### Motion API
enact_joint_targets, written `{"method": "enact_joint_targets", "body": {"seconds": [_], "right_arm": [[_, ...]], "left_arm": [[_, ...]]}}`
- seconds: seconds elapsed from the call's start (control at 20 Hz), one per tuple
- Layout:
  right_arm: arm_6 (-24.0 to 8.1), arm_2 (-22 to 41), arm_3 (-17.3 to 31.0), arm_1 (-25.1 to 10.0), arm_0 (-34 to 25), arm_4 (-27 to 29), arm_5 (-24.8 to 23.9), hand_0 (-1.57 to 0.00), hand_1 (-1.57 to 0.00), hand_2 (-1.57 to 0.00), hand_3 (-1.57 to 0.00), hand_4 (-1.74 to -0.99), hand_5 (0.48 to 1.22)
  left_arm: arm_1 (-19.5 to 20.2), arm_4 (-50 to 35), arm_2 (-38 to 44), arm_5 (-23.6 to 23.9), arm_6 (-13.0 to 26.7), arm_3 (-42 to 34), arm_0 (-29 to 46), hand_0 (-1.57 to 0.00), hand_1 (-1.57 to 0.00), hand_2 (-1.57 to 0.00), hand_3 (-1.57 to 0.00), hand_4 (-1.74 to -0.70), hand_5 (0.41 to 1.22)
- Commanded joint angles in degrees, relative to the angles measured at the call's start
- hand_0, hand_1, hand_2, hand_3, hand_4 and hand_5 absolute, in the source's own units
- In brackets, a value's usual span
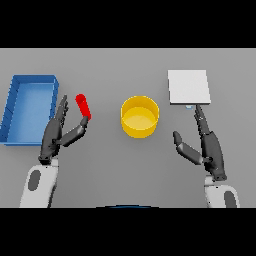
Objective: Pick up the red beaker and tilt it to pour out 1 green nut into yellow bowl. Pick up the yellow bowl and place it on the metallic measuring scale.
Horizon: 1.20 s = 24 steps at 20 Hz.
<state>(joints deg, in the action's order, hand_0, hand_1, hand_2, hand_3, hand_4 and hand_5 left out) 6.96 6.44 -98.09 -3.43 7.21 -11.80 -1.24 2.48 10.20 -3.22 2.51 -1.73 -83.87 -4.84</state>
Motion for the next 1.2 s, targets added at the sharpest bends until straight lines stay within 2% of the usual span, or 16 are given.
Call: {"method": "enact_joint_targets", "body": {"seconds": [0.0,0.15,0.3,0.45,0.75,0.9,1.0,1.05,1.1,1.15], "right_arm": [[-0.01,0.03,0.33,0.24,-0.30,-0.06,-0.15,0.00,0.00,0.00,0.00,-1.193,0.658],[0.44,-0.24,0.34,0.10,-0.31,0.42,0.07,0.00,0.00,0.00,0.00,-1.222,0.667],[-0.46,-0.54,0.23,-0.12,-0.77,0.36,-0.16,0.00,0.00,0.00,0.00,-1.233,0.666],[0.31,-0.19,0.08,-0.04,-0.25,0.17,0.04,0.00,0.00,0.00,0.00,-1.247,0.672],[-0.26,-0.51,-0.20,-0.14,0.08,1.17,0.68,0.00,0.00,0.00,0.00,-1.264,0.690],[1.01,-0.48,0.08,-0.07,0.68,0.65,0.23,0.00,0.00,0.00,0.00,-1.262,0.691],[-0.16,-0.47,-0.55,-0.06,-0.23,1.12,0.49,0.00,0.00,0.00,0.00,-1.265,0.691],[-0.08,-0.40,-0.83,-0.18,0.10,0.84,0.40,0.00,0.00,0.00,0.00,-1.259,0.691],[-0.08,-0.14,-0.81,-0.01,0.68,0.15,-0.03,0.00,0.00,0.00,0.00,-1.255,0.691],[0.41,-0.29,-1.40,-0.08,0.82,0.25,-0.19,0.00,0.00,0.00,0.00,-1.252,0.690]], "left_arm": [[-0.45,0.18,0.14,0.32,-1.59,2.02,-1.29,0.00,0.00,0.00,0.00,-1.15,0.638],[-0.26,0.08,1.80,1.18,-2.07,7.33,-5.63,0.00,0.00,0.00,0.00,-1.15,0.630],[-0.37,-0.45,3.17,1.27,-4.64,12.68,-8.68,0.00,0.00,0.00,0.00,-1.18,0.635],[-0.54,0.10,3.94,1.85,-6.74,18.33,-12.54,0.00,0.00,0.00,0.00,-1.19,0.631],[-1.55,2.59,4.38,5.00,-10.07,26.81,-19.11,0.00,0.00,0.00,0.00,-1.26,0.664],[-1.43,2.68,5.22,5.53,-11.45,30.40,-21.62,0.00,0.00,0.00,0.00,-1.26,0.680],[-1.94,2.96,5.55,6.32,-12.24,32.84,-23.21,0.00,0.00,0.00,0.00,-1.27,0.692],[-1.98,2.77,6.24,7.12,-13.78,33.87,-24.17,0.00,-0.02,-0.04,0.00,-1.30,0.715],[-2.07,2.38,6.73,7.32,-15.24,34.41,-24.39,-0.09,-0.14,-0.15,-0.05,-1.32,0.741],[-2.56,2.33,7.15,8.42,-15.56,34.99,-24.47,-0.32,-0.36,-0.36,-0.22,-1.35,0.770]]}}
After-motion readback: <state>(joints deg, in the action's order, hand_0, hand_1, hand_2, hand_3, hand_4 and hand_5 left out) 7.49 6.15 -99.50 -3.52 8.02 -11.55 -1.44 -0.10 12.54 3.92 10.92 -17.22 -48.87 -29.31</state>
